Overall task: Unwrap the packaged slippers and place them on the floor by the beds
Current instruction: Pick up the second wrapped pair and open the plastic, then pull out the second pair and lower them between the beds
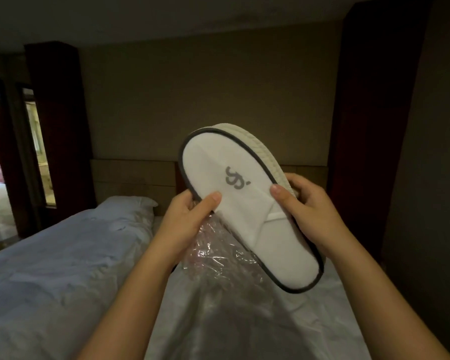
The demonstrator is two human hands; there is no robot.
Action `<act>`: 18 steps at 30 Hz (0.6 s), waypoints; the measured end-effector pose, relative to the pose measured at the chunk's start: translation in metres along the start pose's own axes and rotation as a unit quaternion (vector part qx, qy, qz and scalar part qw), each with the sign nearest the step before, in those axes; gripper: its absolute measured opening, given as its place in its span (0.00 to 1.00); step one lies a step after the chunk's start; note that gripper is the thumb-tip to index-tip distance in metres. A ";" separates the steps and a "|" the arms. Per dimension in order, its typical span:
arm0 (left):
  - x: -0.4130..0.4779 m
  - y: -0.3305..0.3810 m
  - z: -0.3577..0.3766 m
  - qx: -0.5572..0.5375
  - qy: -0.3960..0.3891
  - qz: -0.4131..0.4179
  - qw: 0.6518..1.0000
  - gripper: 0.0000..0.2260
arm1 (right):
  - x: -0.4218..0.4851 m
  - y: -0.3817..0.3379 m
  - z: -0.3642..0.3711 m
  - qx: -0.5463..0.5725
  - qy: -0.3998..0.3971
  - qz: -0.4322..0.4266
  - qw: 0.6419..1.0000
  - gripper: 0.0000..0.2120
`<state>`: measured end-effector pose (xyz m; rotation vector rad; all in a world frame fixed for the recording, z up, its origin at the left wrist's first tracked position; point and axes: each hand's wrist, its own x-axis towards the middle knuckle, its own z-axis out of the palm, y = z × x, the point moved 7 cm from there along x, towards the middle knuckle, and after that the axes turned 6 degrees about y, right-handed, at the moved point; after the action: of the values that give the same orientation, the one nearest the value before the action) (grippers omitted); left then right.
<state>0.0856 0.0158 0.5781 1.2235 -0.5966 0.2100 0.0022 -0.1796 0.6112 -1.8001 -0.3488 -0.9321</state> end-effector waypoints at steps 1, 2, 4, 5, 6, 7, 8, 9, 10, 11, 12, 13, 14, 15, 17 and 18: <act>-0.001 0.000 0.002 -0.018 0.001 0.000 1.000 0.11 | 0.000 0.002 0.000 0.020 0.017 0.004 1.000 0.09; -0.002 0.000 0.004 -0.036 -0.003 -0.001 0.999 0.10 | 0.000 0.004 -0.001 0.036 0.036 0.010 0.999 0.08; -0.005 -0.004 0.009 -0.048 -0.018 -0.009 0.999 0.12 | -0.001 0.009 -0.002 0.062 0.068 0.032 0.995 0.08; -0.008 -0.007 0.010 -0.035 -0.027 -0.013 0.999 0.12 | -0.002 0.011 -0.002 0.075 0.084 0.042 0.993 0.08; -0.010 -0.010 0.012 -0.009 -0.037 -0.015 0.999 0.11 | -0.002 0.012 -0.003 0.087 0.099 0.051 0.990 0.08; -0.013 -0.013 0.014 0.023 -0.046 -0.012 0.999 0.10 | -0.002 0.014 -0.003 0.098 0.112 0.056 0.987 0.08; -0.014 -0.016 0.015 0.045 -0.049 -0.009 0.998 0.09 | -0.002 0.015 -0.003 0.105 0.119 0.062 0.985 0.07; -0.015 -0.018 0.014 0.056 -0.049 -0.005 0.997 0.10 | -0.002 0.016 -0.003 0.109 0.120 0.067 0.984 0.07; -0.015 -0.020 0.013 0.057 -0.048 -0.003 0.997 0.11 | -0.003 0.017 -0.002 0.112 0.119 0.072 0.984 0.06; -0.015 -0.021 0.012 0.057 -0.050 -0.001 0.997 0.12 | -0.003 0.018 -0.002 0.114 0.116 0.074 0.984 0.06; -0.015 -0.020 0.012 0.056 -0.053 0.000 0.997 0.13 | -0.004 0.019 -0.002 0.118 0.115 0.079 0.983 0.07; -0.014 -0.020 0.012 0.055 -0.058 0.001 0.997 0.13 | -0.004 0.021 -0.003 0.125 0.113 0.088 0.982 0.10; -0.014 -0.019 0.012 0.051 -0.062 -0.001 0.997 0.14 | -0.004 0.022 -0.003 0.134 0.107 0.101 0.980 0.14; -0.014 -0.019 0.012 0.048 -0.065 -0.001 0.997 0.15 | -0.005 0.024 -0.002 0.140 0.098 0.113 0.979 0.16; -0.014 -0.020 0.013 0.042 -0.058 0.000 0.997 0.15 | -0.004 0.024 0.000 0.134 0.083 0.128 0.979 0.18; -0.015 -0.020 0.014 0.037 -0.056 -0.001 0.998 0.14 | -0.004 0.022 0.000 0.129 0.079 0.128 0.980 0.18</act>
<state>0.0783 -0.0011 0.5569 1.3132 -0.6889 0.1632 0.0134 -0.1880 0.5930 -1.4817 -0.1255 -0.8008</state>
